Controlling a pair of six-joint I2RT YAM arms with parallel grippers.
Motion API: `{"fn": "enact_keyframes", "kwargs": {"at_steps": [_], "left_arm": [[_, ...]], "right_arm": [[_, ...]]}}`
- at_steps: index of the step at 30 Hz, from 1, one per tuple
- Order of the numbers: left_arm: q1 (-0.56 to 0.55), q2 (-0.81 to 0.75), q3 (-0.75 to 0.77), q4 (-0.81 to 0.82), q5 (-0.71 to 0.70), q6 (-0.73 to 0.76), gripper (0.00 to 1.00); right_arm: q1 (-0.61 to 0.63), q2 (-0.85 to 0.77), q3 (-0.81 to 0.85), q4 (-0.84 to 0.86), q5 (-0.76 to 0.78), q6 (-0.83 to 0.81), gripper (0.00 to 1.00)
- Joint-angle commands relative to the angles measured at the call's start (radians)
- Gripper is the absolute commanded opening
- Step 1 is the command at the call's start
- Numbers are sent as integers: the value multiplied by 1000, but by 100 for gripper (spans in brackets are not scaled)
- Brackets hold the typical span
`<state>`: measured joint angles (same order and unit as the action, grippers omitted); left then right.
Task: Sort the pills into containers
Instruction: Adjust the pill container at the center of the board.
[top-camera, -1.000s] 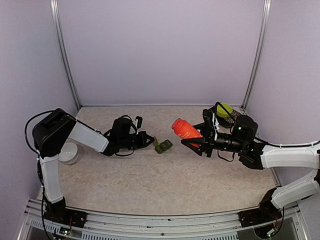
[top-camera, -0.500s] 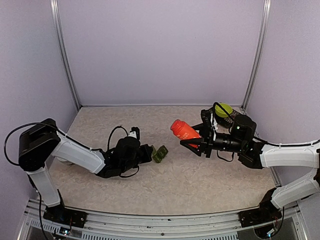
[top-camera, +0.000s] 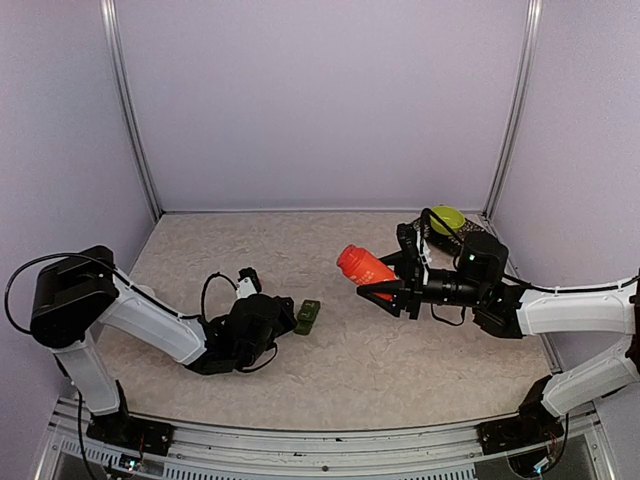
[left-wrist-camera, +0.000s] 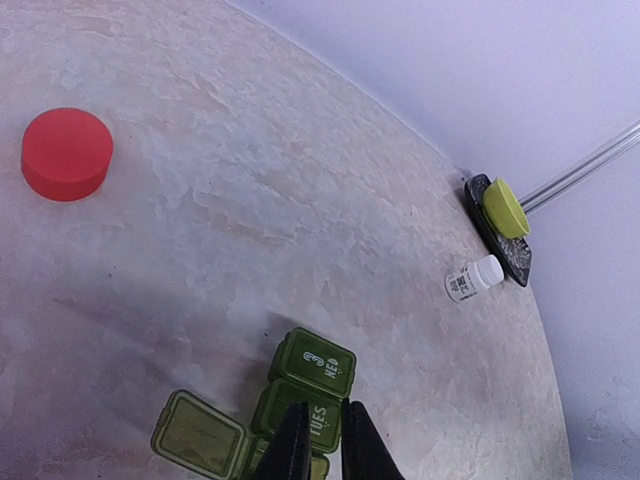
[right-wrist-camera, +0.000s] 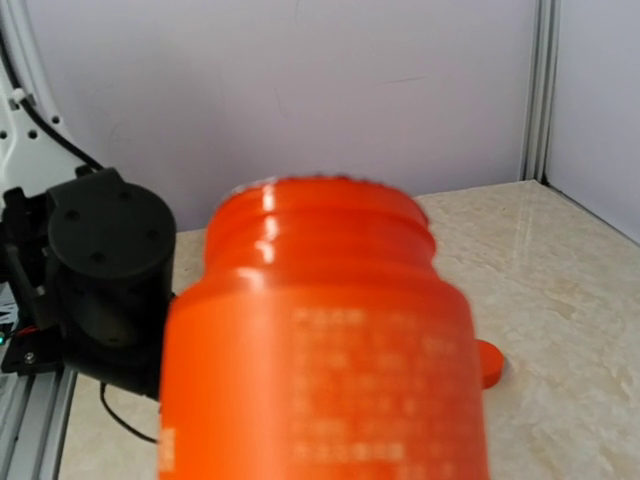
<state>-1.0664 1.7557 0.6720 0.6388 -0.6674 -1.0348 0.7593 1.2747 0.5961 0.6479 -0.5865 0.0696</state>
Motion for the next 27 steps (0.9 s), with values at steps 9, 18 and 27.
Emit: {"fn": "enact_keyframes", "kwargs": {"at_steps": [9,18,27], "left_arm": [[26,-12,22,53,45,99,34],[143,18,263,-248,402,492,60],[146,93,461,-576,394,661,83]], "right_arm": [[23,1,38,1,-7,4,0],[29,-13,51,-45,3,-9,0],[28,-54,46,-69,17,-23,0]]}}
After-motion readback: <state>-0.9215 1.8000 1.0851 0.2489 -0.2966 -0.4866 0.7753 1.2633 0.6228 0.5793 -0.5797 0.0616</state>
